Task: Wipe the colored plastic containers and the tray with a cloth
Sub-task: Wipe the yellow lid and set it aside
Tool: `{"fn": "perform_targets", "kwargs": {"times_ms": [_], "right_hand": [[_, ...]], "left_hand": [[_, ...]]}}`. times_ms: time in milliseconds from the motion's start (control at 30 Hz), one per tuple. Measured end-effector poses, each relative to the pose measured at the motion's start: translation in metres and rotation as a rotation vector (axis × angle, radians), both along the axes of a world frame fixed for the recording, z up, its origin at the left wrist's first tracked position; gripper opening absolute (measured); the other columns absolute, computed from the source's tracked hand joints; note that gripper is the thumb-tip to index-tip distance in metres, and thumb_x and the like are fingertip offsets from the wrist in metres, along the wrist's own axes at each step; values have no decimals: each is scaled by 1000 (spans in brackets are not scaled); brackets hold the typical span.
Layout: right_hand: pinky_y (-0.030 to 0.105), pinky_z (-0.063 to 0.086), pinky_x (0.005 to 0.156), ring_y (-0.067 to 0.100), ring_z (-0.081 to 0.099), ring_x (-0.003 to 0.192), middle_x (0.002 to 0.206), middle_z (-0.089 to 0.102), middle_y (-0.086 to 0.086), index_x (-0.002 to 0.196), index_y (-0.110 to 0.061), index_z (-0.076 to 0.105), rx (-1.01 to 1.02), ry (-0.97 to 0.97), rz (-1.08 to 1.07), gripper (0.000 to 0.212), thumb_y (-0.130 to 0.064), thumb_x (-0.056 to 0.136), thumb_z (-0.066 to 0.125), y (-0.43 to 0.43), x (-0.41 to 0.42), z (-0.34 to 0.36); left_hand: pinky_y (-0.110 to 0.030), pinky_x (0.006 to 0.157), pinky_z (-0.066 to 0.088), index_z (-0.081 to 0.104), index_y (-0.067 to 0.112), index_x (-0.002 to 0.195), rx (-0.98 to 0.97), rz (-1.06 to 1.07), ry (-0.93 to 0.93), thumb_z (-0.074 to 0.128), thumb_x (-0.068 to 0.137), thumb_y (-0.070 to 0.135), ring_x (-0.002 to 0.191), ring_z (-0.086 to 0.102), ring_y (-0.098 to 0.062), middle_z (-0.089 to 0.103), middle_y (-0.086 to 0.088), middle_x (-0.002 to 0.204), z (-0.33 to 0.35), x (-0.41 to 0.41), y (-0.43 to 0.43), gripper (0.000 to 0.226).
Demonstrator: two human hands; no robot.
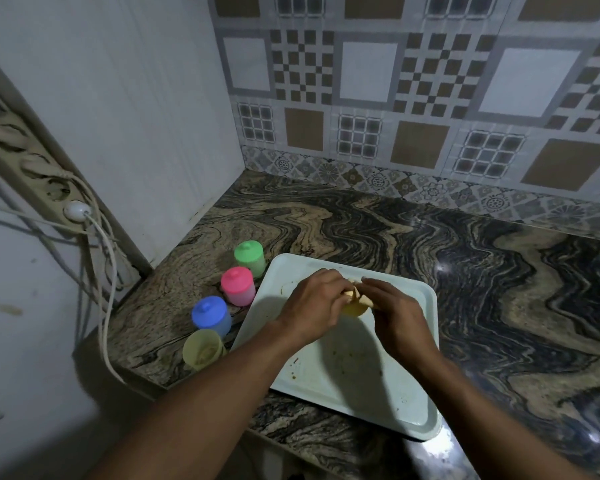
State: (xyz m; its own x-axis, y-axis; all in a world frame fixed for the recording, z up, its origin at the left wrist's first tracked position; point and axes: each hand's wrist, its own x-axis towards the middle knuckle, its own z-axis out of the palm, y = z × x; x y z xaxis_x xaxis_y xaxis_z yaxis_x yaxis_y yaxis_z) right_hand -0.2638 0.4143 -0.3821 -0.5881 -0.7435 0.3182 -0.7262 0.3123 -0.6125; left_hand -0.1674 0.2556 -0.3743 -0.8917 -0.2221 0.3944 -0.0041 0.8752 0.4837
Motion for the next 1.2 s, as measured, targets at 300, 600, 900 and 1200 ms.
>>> {"fn": "perform_targets", "kwargs": {"times_ms": [300,600,900,1200], "right_hand": [[40,60,83,20,73,96,107,77,-1,101,-20,79,-180,-178,-124,29,-11,84,58,33,-1,-19],[60,55,82,50,68,85,91,76,22,104,-2,69,-491,-1198,-136,39,-22,107,35,-1,9,38],[36,53,55,30,64,55,69,71,23,93,-5,70,-161,-801,63,28,-22,105,51,6,7,36],[36,47,64,24,60,66,75,69,14,95,-9,73,-19,-880,310,26,-27,102,57,13,-15,53]], "left_hand": [[-38,75,51,69,9,98,13,167,84,66,91,25,90,60,-24,65,-4,94,4,10,-2,18],[-29,74,45,64,11,94,-14,167,192,65,92,23,90,56,-20,62,-4,93,11,1,26,13],[-30,81,45,66,22,102,169,191,58,60,89,34,93,54,-14,62,11,92,35,12,12,18],[-26,66,48,73,13,88,632,-117,-573,66,96,33,68,59,-11,68,-2,75,82,-5,-18,23]]}}
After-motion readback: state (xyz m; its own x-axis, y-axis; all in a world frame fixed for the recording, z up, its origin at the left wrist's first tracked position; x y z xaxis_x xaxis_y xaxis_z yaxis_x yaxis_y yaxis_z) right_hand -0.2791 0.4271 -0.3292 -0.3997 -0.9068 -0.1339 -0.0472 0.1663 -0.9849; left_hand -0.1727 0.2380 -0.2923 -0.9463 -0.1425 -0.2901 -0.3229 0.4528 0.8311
